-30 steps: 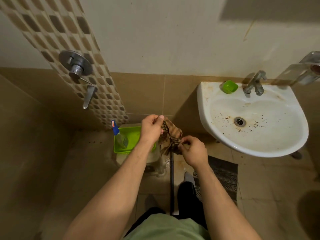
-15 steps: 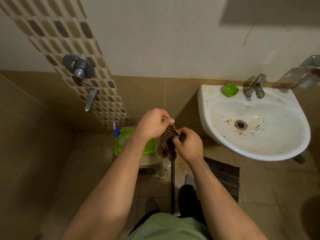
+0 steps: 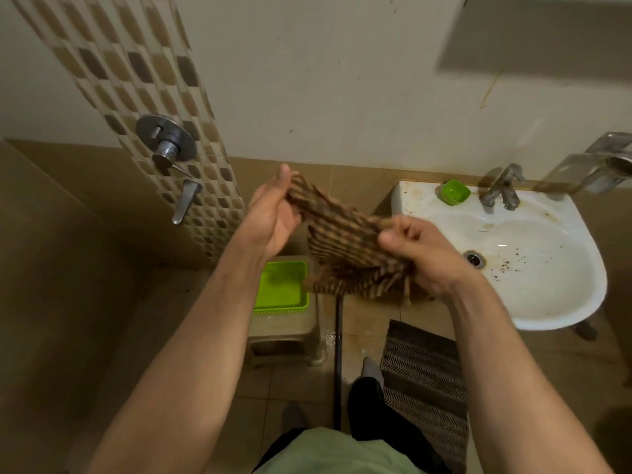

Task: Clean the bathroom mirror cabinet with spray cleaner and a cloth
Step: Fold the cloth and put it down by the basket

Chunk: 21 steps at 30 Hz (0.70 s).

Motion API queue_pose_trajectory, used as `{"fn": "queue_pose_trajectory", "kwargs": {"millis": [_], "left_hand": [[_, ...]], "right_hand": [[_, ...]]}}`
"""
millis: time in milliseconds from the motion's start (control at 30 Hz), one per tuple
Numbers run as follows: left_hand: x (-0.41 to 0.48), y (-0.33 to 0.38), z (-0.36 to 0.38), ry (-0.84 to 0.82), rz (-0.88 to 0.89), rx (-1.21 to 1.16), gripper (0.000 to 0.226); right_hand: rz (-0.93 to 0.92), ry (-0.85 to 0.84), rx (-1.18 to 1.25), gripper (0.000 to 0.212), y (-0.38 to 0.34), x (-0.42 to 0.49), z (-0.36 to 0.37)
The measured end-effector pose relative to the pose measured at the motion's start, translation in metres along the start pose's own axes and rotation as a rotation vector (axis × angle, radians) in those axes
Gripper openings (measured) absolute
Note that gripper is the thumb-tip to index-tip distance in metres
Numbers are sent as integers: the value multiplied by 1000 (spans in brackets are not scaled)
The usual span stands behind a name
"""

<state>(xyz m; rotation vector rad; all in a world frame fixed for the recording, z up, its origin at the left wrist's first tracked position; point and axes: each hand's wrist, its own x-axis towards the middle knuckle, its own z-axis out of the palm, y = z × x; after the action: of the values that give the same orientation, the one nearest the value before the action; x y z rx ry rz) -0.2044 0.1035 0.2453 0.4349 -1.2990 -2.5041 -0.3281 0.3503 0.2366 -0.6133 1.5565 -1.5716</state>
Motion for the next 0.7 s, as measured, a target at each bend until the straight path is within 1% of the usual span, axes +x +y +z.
{"fn": "queue_pose_trajectory", "kwargs": {"millis": [33,67,100,133,167,200,233,267,300,333,367,400,433,467,500,533,567,600,633,700], "left_hand": [[1,-10,3,-83,-105,-8,58],[0,-26,6,-147,-242,54,62],[-2,-43,10,-197,-365,160,56],[-3,-59,9,-212,-451,288,46],[-3,-73,7,-197,-491,386,33],[0,-81,6,-154,-498,429,21],[2,-84,0,-99,-496,407,13],[4,-84,-4,-57,-482,337,12],[7,-81,-6,-33,-462,261,14],[9,-76,-6,-15,-436,195,19],[12,-71,-4,-7,-410,142,25],[14,-69,-1,2,-393,96,31],[15,-68,3,21,-388,69,34],[16,-70,7,54,-394,55,35],[17,-72,9,96,-410,42,33],[18,-74,11,149,-431,20,30],[18,-77,10,211,-448,2,27],[18,-79,7,262,-454,-3,23],[17,-81,2,301,-450,14,20],[16,-83,-8,345,-445,104,19]], "right_hand": [[14,-4,105,42,-5,4,-6],[76,15,108,44,-5,7,-9],[176,44,-2,46,-2,10,-11],[278,69,-119,42,7,12,-13],[347,97,-186,33,16,13,-15],[374,132,-203,26,21,13,-20],[369,163,-167,25,24,11,-27],[343,180,-62,29,23,9,-38],[288,165,116,37,19,5,-52],[208,134,345,48,16,1,-64],[137,125,572,62,17,-2,-75],[105,153,729,78,25,-5,-79],[148,199,793,91,37,-9,-77],[255,239,785,99,55,-14,-71],[388,249,763,101,76,-20,-61],[501,205,755,100,96,-25,-50],[573,141,743,98,111,-30,-39],[598,93,709,93,120,-34,-31],[587,79,659,82,119,-36,-26],[505,143,571,62,110,-35,-31]]}}
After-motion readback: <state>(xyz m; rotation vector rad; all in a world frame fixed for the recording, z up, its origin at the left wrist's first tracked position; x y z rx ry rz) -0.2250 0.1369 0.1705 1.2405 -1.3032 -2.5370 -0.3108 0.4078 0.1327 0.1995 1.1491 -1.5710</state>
